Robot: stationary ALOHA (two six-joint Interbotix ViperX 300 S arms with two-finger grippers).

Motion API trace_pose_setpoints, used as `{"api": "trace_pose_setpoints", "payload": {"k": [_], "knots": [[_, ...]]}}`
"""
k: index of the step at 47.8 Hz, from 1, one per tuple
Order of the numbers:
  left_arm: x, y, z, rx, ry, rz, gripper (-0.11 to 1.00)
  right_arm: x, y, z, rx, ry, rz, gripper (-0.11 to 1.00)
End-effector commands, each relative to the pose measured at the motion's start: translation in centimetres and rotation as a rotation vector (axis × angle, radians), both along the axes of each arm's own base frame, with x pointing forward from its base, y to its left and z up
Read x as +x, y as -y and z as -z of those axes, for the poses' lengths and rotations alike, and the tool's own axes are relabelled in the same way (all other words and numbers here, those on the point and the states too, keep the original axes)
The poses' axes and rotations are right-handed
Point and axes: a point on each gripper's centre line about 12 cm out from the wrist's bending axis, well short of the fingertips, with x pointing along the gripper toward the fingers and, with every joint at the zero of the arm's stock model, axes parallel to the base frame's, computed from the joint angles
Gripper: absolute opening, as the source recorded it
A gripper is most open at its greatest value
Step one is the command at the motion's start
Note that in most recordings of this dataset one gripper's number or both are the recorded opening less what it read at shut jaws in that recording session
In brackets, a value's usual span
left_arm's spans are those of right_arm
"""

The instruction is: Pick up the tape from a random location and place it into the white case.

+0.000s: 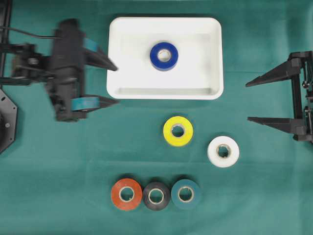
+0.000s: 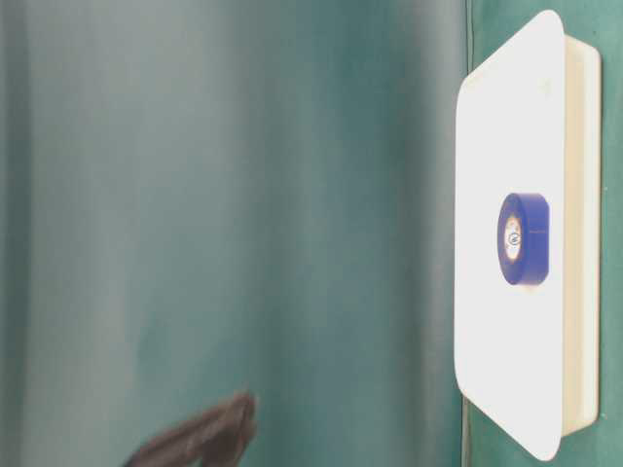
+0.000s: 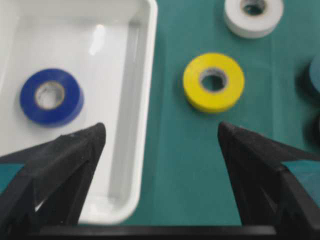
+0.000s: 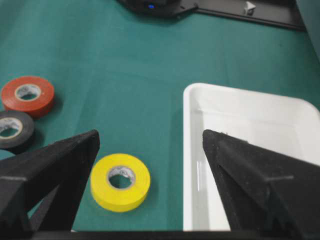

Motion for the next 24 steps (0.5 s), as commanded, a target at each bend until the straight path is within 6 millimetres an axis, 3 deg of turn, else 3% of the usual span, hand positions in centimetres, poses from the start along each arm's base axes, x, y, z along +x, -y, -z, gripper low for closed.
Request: {"api": "trace_pose_setpoints", "payload": {"k": [1,14,24], "knots": [[-2.0,0.3,-1.4,0.002,0.072,0.0,0.9,0.2,0.0,-1.3,0.001,0.035,0.002,0.92],[-7.6,1.1,-2.9,0.011,0.221,0.011,0.9,0.0,0.1,-1.3,0.001,0.026,0.007,0.92],[-9.6,1.3,-0.4,0.01,0.241,0.011,0.9,-0.1,0.4,-1.1,0.0,0.012,0.021,0.92]]}}
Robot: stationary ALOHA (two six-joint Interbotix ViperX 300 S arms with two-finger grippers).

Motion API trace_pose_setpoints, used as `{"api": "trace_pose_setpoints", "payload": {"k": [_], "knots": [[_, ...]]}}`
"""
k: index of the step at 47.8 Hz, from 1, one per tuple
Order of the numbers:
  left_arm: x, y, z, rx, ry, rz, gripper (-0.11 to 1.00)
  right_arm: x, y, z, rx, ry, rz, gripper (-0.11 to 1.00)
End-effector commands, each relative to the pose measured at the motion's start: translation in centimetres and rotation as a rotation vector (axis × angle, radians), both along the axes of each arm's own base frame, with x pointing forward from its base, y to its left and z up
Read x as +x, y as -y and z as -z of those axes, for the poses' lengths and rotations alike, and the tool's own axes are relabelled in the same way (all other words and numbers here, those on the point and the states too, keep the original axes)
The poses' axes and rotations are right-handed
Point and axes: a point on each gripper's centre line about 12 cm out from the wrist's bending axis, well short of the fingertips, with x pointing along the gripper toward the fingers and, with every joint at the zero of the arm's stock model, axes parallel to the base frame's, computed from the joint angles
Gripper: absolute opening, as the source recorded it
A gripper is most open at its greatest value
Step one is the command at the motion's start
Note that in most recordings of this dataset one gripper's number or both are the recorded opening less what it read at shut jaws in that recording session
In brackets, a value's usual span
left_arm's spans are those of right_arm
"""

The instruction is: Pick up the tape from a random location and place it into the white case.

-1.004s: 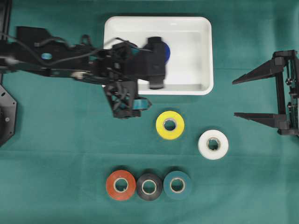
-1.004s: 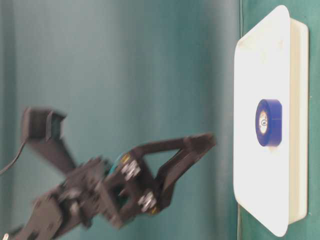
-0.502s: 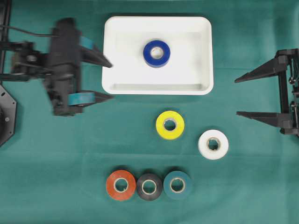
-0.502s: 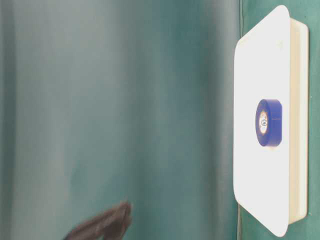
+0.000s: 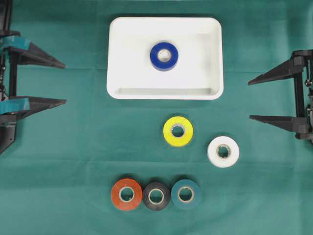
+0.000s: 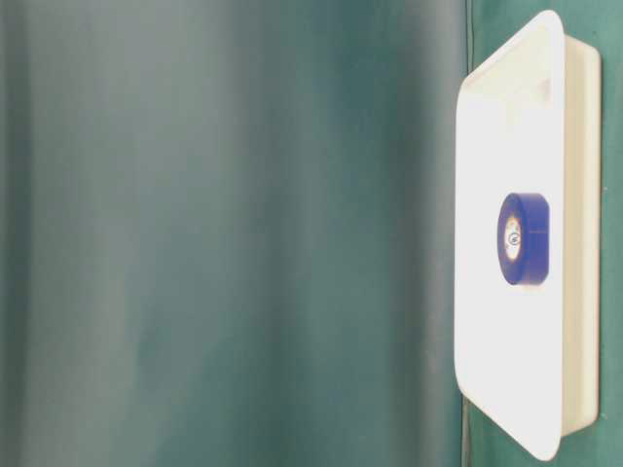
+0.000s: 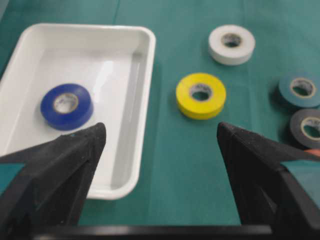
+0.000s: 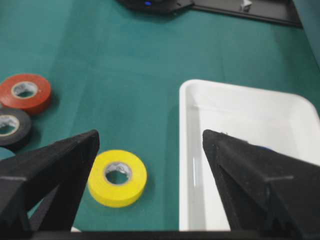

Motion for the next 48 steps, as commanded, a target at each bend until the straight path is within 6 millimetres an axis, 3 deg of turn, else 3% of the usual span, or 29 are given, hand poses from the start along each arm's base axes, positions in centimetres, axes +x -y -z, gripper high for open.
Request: {"api": "trace_pose_setpoints", "payload": {"k": [1,9,23,48], "knots": [[-0.3,0.1,0.6,-0.002,0.022,0.004,0.9,0.2,0.2,-1.0,0.001,0.025,0.009,0.92],[-0.7,0.3,3.2,-0.007,0.018,0.008,0.9,0.2,0.2,-0.6,0.001,0.014,0.011,0.92],[-1.2,0.4,5.6,-0.011,0.047,0.01,0.9,0.2,0.2,-0.1,0.002,-0.006,0.011,0.92],[-1.2,0.4,5.7,-0.026,0.05,0.005,0.9,0.1,0.2,0.1,0.009,-0.024,0.012,0.92]]}}
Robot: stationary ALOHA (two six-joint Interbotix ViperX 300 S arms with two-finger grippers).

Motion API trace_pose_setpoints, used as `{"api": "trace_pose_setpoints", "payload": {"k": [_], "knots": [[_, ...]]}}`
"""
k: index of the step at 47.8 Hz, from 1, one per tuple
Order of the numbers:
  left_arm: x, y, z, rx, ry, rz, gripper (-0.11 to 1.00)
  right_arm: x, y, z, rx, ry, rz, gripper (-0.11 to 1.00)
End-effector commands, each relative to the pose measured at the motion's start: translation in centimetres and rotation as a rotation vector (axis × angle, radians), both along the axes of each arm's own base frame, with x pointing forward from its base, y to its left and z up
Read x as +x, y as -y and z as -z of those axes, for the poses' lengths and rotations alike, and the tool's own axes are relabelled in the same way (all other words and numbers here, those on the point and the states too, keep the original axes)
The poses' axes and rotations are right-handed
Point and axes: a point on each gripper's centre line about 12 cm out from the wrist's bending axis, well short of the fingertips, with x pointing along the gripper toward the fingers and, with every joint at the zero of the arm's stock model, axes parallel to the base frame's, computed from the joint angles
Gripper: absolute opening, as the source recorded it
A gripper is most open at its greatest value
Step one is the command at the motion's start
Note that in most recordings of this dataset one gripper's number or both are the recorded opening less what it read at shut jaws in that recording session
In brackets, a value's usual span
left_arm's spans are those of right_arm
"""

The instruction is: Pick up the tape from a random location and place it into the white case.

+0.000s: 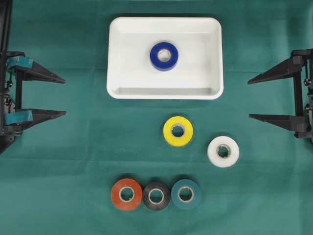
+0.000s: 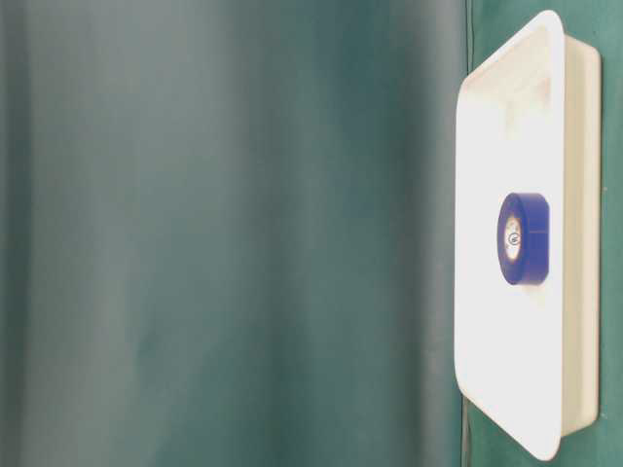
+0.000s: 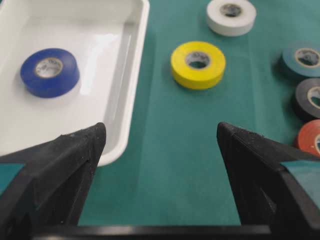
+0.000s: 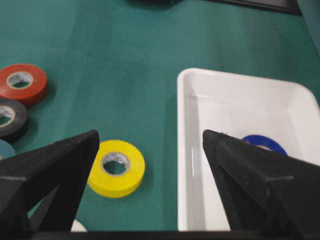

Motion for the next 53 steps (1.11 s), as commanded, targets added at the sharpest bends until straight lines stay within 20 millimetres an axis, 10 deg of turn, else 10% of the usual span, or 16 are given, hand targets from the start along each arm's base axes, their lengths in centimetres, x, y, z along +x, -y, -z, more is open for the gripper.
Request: {"api": "trace_pose_setpoints", "payload": {"k": [1,53], "knots": [[0.2,0.0,-0.5,-0.002,0.016,0.002,0.9,0.2,-0.1,-0.4,0.004,0.006,-0.002,0.92],[0.3,0.0,-0.7,-0.001,0.026,0.002,0.9,1.7,-2.5,-0.5,0.008,-0.045,-0.107,0.92]]}}
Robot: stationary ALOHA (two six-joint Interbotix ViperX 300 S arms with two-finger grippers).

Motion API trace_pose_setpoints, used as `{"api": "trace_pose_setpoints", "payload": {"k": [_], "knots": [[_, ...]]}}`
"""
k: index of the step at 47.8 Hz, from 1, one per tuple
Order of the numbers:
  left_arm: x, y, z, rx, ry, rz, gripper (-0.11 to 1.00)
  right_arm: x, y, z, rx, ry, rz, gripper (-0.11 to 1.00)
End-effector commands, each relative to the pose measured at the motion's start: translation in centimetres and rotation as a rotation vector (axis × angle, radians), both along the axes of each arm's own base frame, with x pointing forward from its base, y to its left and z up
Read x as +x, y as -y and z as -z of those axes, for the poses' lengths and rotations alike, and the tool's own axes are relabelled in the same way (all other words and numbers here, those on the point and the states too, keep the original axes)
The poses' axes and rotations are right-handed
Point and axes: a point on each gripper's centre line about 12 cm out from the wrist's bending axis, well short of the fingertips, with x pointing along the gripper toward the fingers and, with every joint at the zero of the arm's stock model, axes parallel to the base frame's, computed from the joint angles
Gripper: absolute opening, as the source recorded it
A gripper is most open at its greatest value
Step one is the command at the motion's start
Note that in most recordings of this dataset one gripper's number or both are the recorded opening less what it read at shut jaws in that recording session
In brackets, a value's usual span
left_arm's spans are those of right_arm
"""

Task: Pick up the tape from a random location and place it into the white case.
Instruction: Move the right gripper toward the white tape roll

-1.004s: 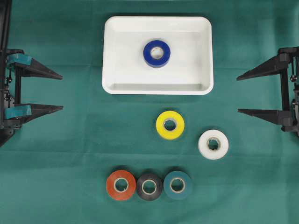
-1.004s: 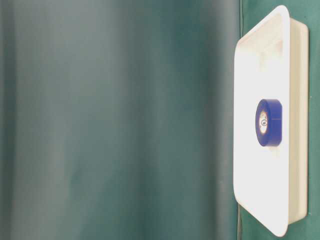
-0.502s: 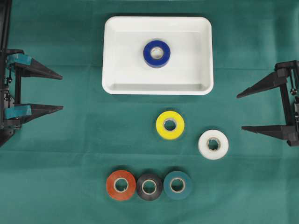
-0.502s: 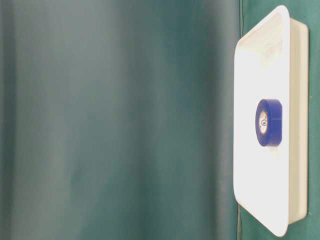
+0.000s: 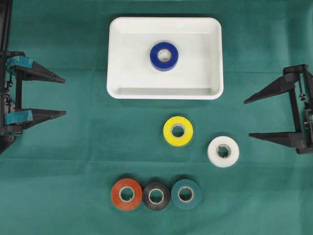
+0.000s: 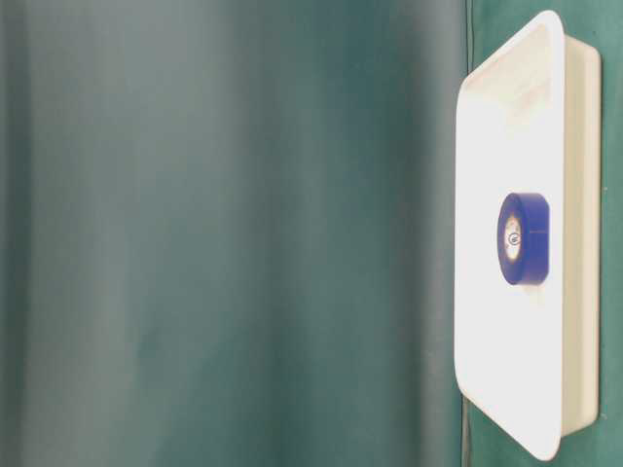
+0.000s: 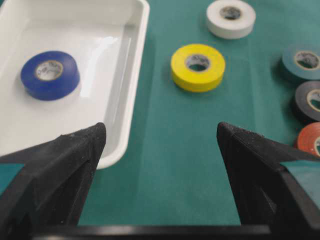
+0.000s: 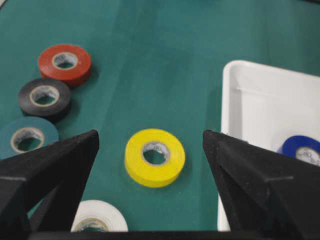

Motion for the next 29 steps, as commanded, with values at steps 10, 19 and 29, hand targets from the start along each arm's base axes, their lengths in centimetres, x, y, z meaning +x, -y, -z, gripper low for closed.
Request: {"api": "trace_pose_setpoints", "payload": {"k": [10,19,29], "knots": [[0.2,0.0,-0.6,-0.002,0.019,0.002,0.9,2.5,-0.2,-1.3,-0.006,-0.006,-0.004,0.92],[0.2,0.0,-0.6,-0.002,0.017,0.001,0.9,2.5,-0.2,-1.4,-0.004,-0.014,-0.002,0.92],[0.2,0.0,-0.5,-0.002,0.014,0.002,0.9,2.8,-0.2,-0.3,0.005,-0.105,0.007,0.92]]}}
